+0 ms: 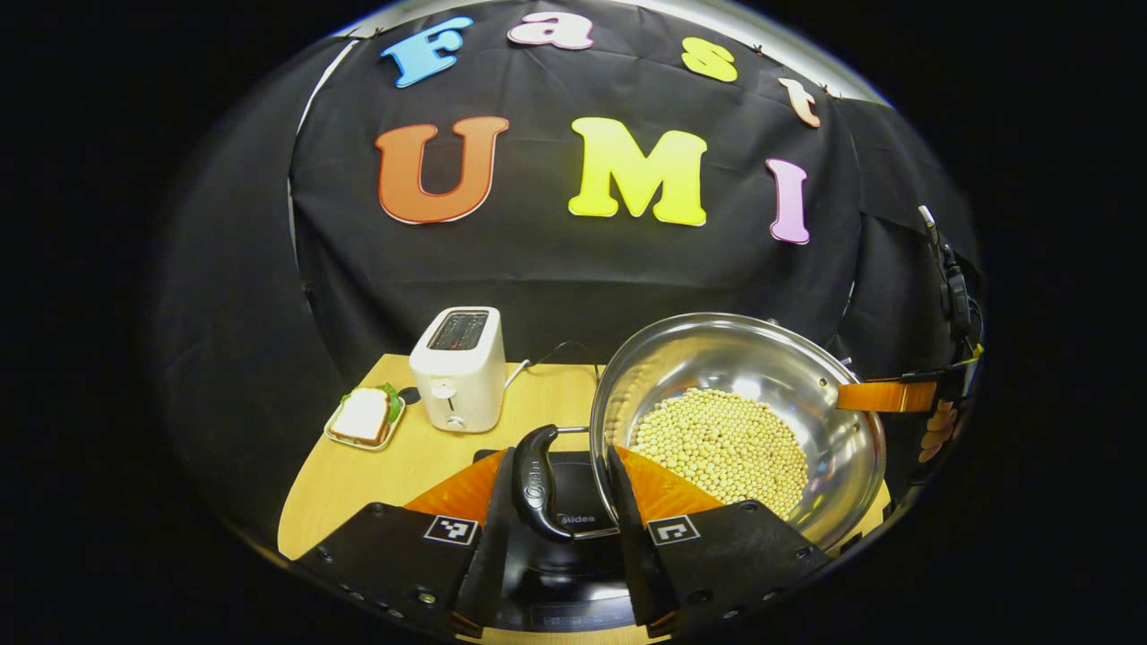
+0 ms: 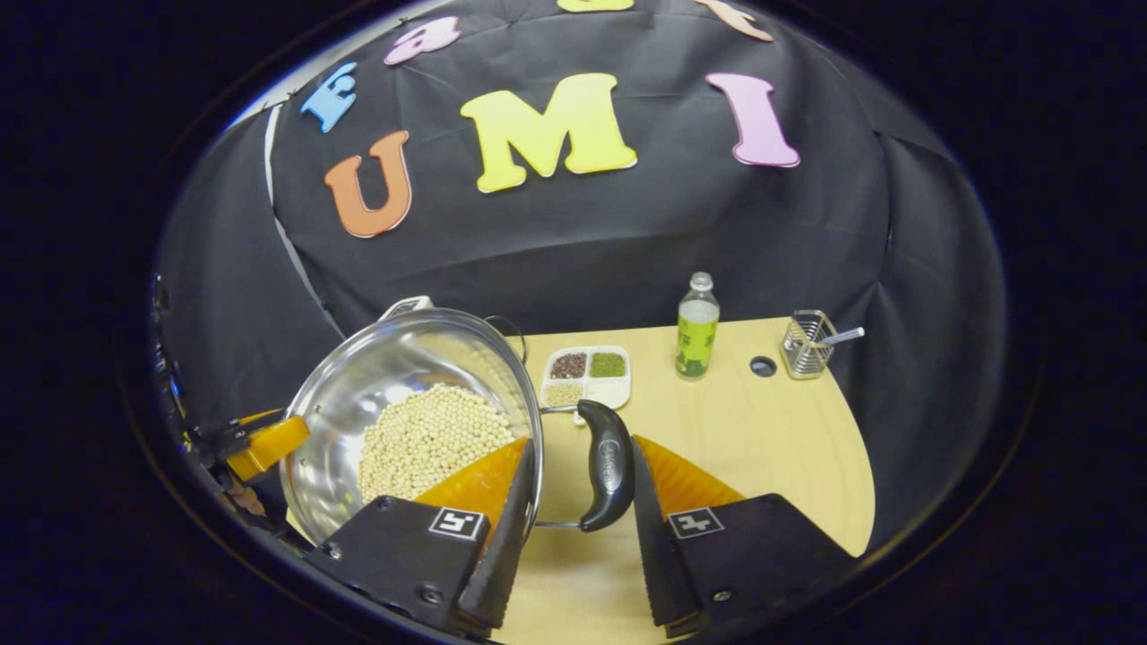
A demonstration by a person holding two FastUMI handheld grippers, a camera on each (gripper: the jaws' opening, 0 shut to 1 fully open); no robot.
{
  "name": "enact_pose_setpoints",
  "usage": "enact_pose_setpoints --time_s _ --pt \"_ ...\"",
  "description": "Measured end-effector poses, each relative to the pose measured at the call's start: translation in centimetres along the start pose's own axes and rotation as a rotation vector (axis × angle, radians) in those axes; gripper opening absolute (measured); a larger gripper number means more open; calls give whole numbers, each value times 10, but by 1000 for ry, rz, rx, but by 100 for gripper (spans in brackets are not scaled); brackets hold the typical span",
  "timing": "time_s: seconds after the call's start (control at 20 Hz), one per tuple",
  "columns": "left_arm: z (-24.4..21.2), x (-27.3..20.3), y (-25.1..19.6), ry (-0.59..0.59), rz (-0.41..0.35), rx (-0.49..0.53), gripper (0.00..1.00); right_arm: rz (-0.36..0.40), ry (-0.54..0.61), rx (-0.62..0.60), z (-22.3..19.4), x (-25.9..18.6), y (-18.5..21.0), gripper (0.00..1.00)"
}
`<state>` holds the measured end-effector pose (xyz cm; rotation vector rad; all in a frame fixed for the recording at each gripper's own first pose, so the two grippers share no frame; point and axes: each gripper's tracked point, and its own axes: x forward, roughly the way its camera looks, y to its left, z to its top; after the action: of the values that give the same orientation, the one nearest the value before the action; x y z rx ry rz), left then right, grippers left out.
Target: First push the handle of the pot to place it horizontally, then grasp the pot with both hands and set it on the induction cooktop.
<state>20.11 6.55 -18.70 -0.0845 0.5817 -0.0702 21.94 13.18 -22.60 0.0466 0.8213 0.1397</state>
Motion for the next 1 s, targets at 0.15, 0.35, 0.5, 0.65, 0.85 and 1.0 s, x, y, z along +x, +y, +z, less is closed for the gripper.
enact_pose_setpoints --time_s 0.15,0.35,0.5,0.65,0.85,1.0 --pt "-2 1 23 6 23 -12 54 22 24 3 -3 16 21 61" --pt "-13 12 52 33 65 -15 54 32 45 14 -18 42 43 60" --pt "-29 24 68 69 90 -24 54 39 96 31 -39 64 53 60" --pt "-48 39 79 104 103 -18 54 32 123 25 -54 86 56 60" --pt "-78 56 93 157 103 -53 54 17 147 1 -75 110 61 60" --pt "-96 68 100 180 119 -60 54 8 156 -19 -89 125 63 60"
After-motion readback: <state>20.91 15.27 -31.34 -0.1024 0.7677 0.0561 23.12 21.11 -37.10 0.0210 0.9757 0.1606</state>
